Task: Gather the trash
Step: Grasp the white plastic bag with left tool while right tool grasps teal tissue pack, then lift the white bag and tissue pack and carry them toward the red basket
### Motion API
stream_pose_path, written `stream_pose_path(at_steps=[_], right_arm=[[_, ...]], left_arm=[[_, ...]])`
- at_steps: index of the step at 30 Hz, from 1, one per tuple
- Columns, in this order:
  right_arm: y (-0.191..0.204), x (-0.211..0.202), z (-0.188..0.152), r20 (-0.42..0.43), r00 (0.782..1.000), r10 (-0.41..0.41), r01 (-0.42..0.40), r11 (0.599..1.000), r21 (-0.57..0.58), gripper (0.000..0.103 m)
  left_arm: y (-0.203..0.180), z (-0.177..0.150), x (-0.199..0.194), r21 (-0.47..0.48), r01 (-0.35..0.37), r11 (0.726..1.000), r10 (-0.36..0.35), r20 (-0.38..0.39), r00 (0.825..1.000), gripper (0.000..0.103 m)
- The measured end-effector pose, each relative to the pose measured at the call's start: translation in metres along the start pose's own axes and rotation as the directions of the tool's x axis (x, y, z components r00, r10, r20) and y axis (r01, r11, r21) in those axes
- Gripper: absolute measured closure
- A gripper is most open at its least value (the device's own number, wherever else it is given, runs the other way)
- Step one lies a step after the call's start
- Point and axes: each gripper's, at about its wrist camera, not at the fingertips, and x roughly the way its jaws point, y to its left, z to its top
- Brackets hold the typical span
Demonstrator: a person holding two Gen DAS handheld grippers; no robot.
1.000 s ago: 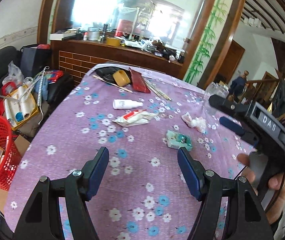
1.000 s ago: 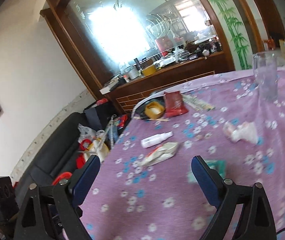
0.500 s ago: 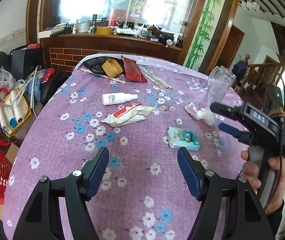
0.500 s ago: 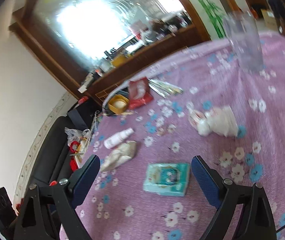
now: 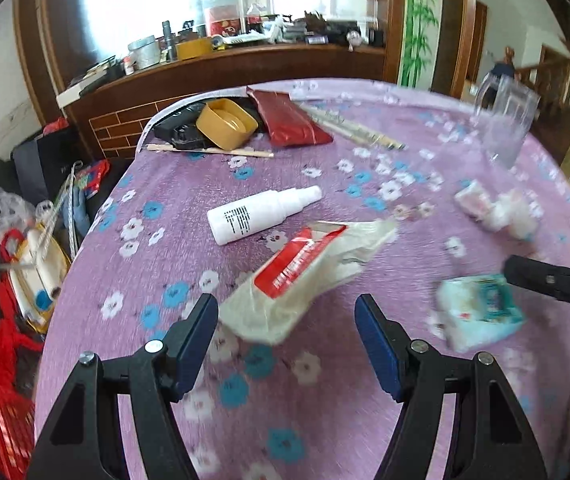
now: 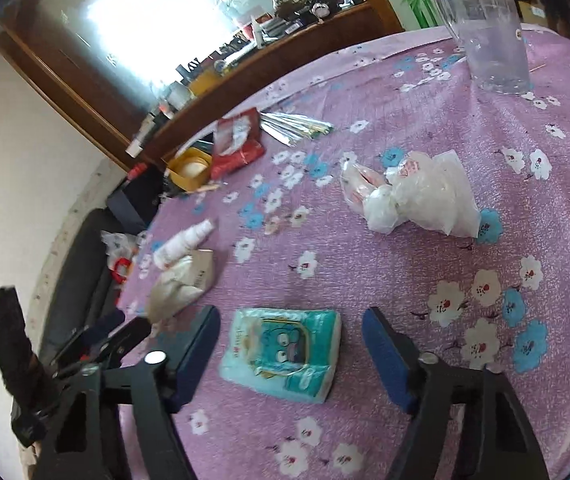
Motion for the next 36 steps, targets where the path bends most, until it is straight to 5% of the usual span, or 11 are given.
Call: stream_pose_path(at_steps=[2,7,14,21,31,36], right_arm=[[-0.001,0.005,-0.001,-0.021,1.000,0.001,-0.001,1.000,0.000,0.047],[0.007,0.014,-0.010,-0.055,0.997,-0.052,0.049,0.998,-0.047,0.056],[0.021,0.019,-0.020,-0.051,0.987,-0.151,0.144,0.981,-0.131,0.071],[0.028,0.013,-0.023,-0.034,0.988,-0.151,0.145,0.978,-0.148,0.092],[0.039,-0.026,-0.018,0.101,0.995,-0.024,0.036,0.993,-0.112,0.095],[0.043,-0.037,-0.018,0.138,0.990,0.000,0.013,0.995,-0.100,0.095]], left_arm=[[-0.001,0.002,0.012,0.018,-0.019,1.000,0.019,-0.021,1.000,0.032],[0.001,0.002,0.022,0.006,-0.032,0.999,0.032,-0.032,0.999,0.069],[0.004,-0.005,0.000,-0.022,-0.007,1.000,0.006,-0.046,0.999,0.088],[0.007,-0.027,-0.041,-0.102,0.102,0.989,-0.106,-0.030,0.994,0.092],[0.032,-0.046,-0.112,-0.244,0.237,0.940,-0.226,0.071,0.971,0.092],[0.040,-0.065,-0.136,-0.278,0.227,0.933,-0.207,0.099,0.973,0.092]])
